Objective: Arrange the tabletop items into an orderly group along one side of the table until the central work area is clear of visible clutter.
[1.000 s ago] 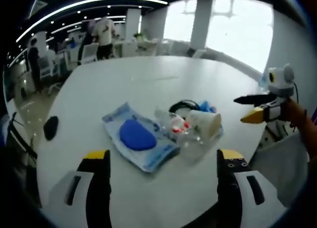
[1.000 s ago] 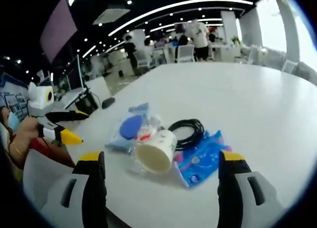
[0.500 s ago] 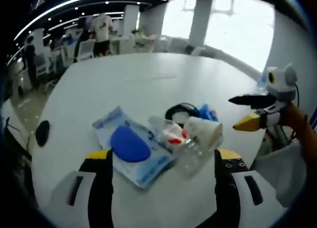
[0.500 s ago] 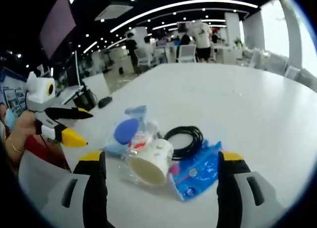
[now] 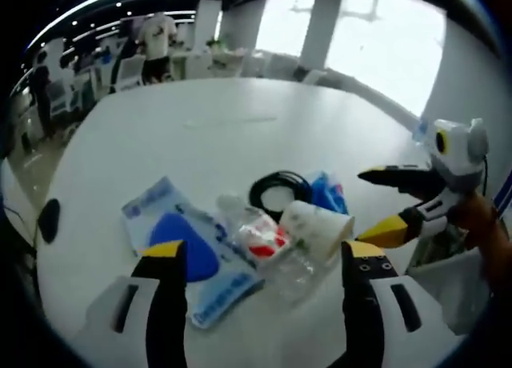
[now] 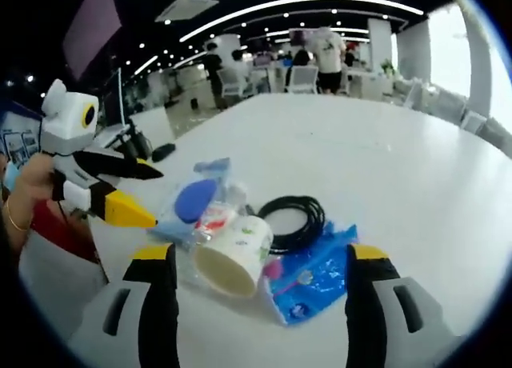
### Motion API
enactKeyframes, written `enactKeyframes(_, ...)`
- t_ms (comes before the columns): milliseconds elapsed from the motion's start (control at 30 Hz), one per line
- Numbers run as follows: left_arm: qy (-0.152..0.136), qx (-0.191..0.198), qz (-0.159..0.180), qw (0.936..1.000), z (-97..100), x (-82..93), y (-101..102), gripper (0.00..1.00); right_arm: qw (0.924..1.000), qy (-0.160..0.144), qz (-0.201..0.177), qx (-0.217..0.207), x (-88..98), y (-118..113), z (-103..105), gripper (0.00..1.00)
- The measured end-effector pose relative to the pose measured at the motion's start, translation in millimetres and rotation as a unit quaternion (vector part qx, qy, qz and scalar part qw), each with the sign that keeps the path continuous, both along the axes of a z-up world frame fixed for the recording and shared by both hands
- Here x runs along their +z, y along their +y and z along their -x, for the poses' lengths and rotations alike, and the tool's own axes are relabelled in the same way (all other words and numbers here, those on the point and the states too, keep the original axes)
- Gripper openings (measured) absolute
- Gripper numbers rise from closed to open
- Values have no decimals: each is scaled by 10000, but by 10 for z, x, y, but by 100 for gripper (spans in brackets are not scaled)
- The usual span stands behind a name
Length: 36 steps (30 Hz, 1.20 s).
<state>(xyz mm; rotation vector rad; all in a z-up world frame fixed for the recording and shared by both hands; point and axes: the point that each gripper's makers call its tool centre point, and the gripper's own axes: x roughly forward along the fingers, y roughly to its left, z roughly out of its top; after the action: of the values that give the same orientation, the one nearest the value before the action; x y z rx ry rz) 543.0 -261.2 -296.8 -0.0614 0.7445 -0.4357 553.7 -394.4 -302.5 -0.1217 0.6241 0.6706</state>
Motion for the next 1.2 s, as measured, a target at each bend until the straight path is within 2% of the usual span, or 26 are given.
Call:
enactKeyframes(267, 322, 210, 87, 9992, -80, -155, -59, 71, 9998, 23, 172, -82, -51, -95, -15, 86)
enactKeyframes(333, 442, 297, 101, 9985, -91, -195, -63, 70, 9997, 16, 216, -104, -60, -116, -23, 86)
enactKeyframes(367, 578, 444, 55, 9973, -95, -239, -44, 69, 9995, -10, 273, -126, -64, -132, -30, 86)
enactKeyframes(433, 746, 457, -75, 9961, -106, -321, -30, 69, 9987, -84, 478, -143, -85, -170, -44, 86)
enactKeyframes(467, 922, 582, -40, 9940, -97, -366, -22, 68, 9983, -114, 561, -135, -93, -183, -47, 86)
enactKeyframes(533, 969, 702, 85, 9928, -134, -396, -25, 65, 9975, -120, 690, -111, -120, -197, -42, 86)
enactKeyframes(667, 1082, 776, 197, 9909, -166, -443, -67, 57, 9974, -167, 684, -165, -99, -209, -65, 84)
enactKeyframes(700, 1294, 948, 379, 9863, -147, -475, -98, 57, 9973, -216, 684, -168, -81, -211, -77, 83)
enactKeyframes(800, 1415, 1126, 663, 9813, -173, -491, -137, 51, 9974, -228, 662, -189, -73, -214, -89, 83)
enactKeyframes(1200, 1715, 1586, 796, 9691, -289, -610, -178, 41, 9965, -207, 779, -204, -113, -247, -88, 83)
